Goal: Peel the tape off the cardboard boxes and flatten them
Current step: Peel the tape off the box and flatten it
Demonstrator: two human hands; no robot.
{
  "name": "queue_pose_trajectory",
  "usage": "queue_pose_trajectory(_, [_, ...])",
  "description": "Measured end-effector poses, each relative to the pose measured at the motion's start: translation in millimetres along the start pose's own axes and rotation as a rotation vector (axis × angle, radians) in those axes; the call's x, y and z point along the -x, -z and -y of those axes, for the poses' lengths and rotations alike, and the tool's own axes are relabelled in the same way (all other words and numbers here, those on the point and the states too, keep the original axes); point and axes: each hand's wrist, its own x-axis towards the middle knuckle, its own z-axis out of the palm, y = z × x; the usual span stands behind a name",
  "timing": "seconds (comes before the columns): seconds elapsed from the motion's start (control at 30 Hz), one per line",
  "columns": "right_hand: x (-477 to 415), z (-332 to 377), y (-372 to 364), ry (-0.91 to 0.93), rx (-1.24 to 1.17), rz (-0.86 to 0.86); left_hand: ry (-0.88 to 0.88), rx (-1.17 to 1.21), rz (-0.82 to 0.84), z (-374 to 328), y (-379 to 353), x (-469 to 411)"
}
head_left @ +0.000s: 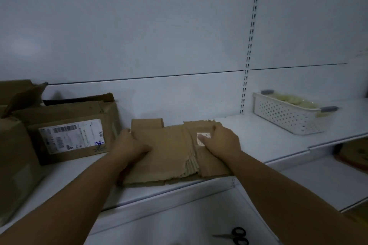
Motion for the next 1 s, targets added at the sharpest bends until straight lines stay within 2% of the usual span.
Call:
queue_pose_trajectory(0.07, [4, -9, 14, -0.033, -0.115, 0.033, 0.160, 0.281, 0.098, -10, 6, 3])
queue_pose_trajectory(0.13, [6, -22, 36, -0.026, -0.147, 0.046, 0.235, 0.424, 0.238, -23, 5, 9])
queue_pose_trajectory(0.23, [7, -50, 83, -0.008, -0.046, 0.049, 0.198, 0.447, 0.325, -51, -17, 24])
queue_pose_trajectory(0.37, [11, -109, 166, -0.053, 0.076, -0.043, 0.098, 0.520, 0.412, -114, -69, 51])
queue_pose_trajectory(0.63, [71, -265, 305, -0.302, 0.094, -0.125, -0.048, 0.527, 0.637, -244, -206, 131])
queue_pose_trajectory(1.0, [129, -428, 353, -0.565, 0.145, -0.260, -0.019, 0.522, 1.009, -339, -379, 182])
